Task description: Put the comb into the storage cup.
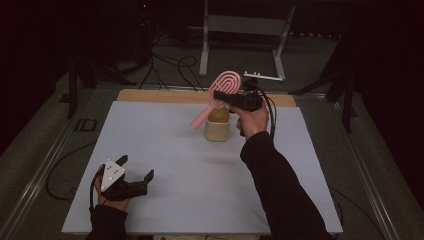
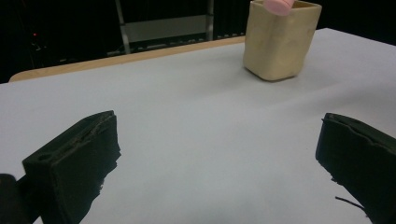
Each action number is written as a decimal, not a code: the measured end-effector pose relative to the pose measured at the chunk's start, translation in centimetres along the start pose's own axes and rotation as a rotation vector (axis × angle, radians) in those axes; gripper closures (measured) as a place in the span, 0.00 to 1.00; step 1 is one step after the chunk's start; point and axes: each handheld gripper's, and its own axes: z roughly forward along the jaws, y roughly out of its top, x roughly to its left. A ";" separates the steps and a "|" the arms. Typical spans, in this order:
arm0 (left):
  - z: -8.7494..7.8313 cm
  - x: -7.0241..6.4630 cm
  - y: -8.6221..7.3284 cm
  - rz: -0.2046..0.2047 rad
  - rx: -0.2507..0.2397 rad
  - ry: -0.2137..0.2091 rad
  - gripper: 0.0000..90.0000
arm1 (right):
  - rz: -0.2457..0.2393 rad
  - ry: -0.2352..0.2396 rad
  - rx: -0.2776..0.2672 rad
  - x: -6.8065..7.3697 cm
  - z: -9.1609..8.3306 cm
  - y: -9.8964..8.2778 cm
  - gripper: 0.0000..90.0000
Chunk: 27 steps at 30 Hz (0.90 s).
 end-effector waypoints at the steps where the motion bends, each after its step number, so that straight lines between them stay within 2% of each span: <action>1: 0.0 0.0 0.0 0.000 0.000 0.000 0.00 | 0.000 0.000 0.000 0.0 0.0 0.0 0.71; 7: 0.1 0.0 0.0 -0.003 0.001 -0.001 0.00 | -0.013 -0.012 -0.004 0.0 -0.2 0.6 0.71; 21: 0.2 0.0 -0.1 0.000 0.005 0.002 0.00 | 0.004 -0.033 -0.010 -0.7 -0.4 1.5 0.71; 27: 0.3 0.0 -0.1 -0.004 0.004 -0.004 0.00 | -0.010 -0.043 -0.013 -0.8 -0.9 1.9 0.71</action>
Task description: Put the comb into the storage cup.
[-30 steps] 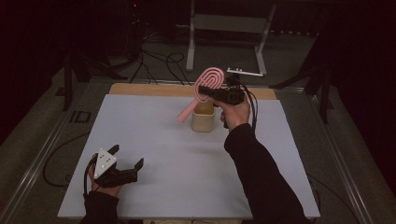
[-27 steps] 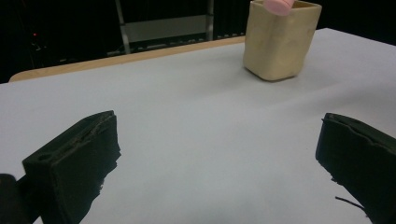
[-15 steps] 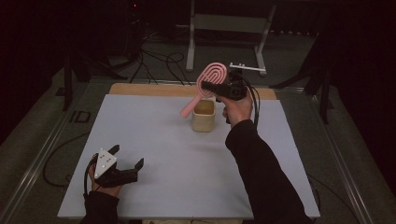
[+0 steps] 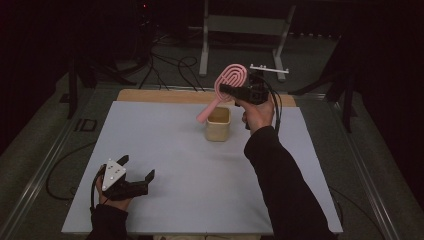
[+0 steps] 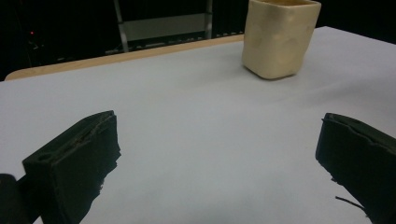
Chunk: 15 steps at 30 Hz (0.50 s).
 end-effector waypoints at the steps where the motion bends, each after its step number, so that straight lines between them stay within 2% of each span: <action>1: 0.0 0.0 0.0 -0.001 -0.001 0.000 0.00 | 0.002 -0.001 -0.002 0.0 -0.1 0.1 0.71; 15: 0.1 -0.1 0.0 -0.003 0.002 -0.006 0.00 | -0.001 -0.040 -0.019 -0.4 -0.6 0.9 0.71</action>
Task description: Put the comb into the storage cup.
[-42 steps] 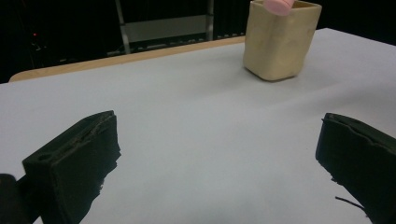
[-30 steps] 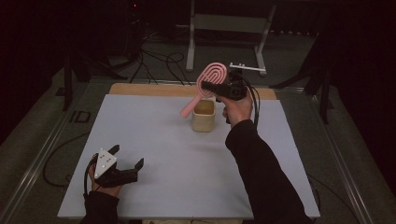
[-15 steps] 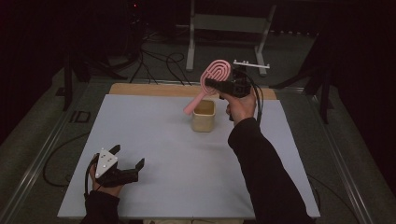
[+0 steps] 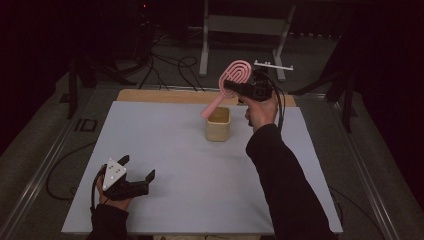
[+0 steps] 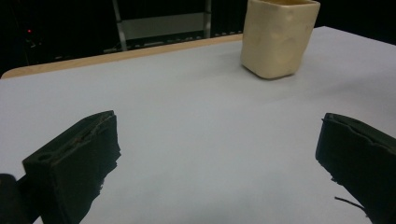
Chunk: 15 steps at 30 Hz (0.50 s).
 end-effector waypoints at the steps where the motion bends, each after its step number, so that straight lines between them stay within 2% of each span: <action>1: 0.0 0.0 0.0 0.000 0.000 0.000 0.00 | 0.004 -0.007 0.001 -0.1 0.0 0.0 0.71; 6: 0.0 0.0 0.0 0.002 0.000 0.002 0.00 | 0.006 -0.024 0.001 -0.5 0.0 0.2 0.71; 15: 0.1 0.0 0.0 0.004 0.001 0.002 0.00 | -0.025 -0.071 0.007 -0.6 -0.1 0.6 0.71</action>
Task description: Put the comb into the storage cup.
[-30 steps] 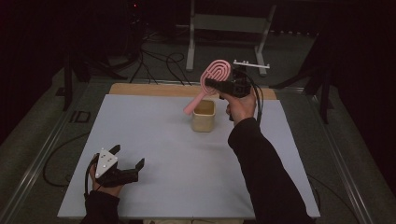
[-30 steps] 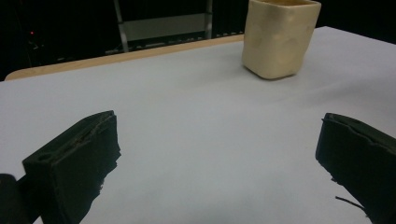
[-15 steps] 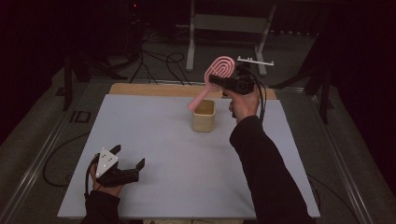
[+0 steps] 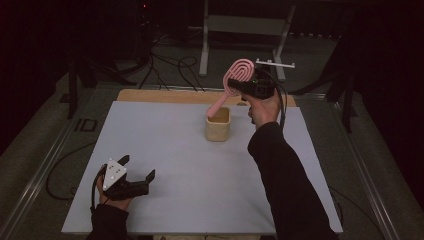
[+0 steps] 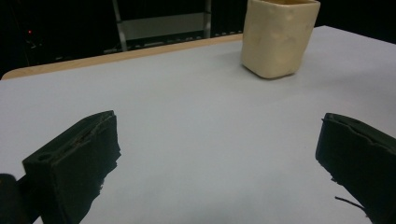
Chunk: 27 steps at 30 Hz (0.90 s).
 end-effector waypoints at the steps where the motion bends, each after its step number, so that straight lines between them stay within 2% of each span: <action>1: 0.0 0.0 0.0 0.000 0.000 0.000 0.00 | -0.005 -0.003 0.000 0.0 0.0 0.0 0.71; 12: 0.0 0.0 0.0 -0.001 0.000 0.000 0.00 | -0.037 -0.047 0.012 -0.1 0.2 -0.1 0.71; 27: 0.0 0.0 0.0 0.000 0.001 0.000 0.00 | -0.075 -0.072 0.036 0.4 0.9 -0.4 0.71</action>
